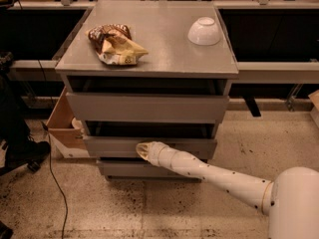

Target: Close middle drawer

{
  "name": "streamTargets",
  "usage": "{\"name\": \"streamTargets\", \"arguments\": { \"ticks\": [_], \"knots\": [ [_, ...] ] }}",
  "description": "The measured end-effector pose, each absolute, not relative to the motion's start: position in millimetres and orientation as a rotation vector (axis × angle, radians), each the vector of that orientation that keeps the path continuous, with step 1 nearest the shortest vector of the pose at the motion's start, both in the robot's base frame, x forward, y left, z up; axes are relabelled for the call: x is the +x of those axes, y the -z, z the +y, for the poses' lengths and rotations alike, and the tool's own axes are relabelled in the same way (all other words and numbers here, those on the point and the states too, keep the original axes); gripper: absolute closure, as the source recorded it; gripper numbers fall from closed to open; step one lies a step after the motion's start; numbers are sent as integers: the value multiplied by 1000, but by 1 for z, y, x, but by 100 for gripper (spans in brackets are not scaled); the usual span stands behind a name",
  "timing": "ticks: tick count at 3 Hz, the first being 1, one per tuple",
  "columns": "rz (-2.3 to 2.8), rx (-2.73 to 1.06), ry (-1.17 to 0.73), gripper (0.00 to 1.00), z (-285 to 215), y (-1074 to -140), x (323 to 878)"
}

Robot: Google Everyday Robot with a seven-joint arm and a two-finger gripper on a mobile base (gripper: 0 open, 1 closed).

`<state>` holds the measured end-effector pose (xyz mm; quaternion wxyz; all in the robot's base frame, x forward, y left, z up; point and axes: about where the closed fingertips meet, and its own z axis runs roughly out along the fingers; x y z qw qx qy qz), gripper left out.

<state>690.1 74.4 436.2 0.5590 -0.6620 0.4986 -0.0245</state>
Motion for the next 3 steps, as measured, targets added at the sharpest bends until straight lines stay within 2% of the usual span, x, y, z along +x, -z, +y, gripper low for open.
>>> {"name": "streamTargets", "arguments": {
  "ticks": [2,3],
  "knots": [
    [1158,-1480,106,100,82,-454,707],
    [1201,-1465,96,100,67,-456,699]
  ]
}}
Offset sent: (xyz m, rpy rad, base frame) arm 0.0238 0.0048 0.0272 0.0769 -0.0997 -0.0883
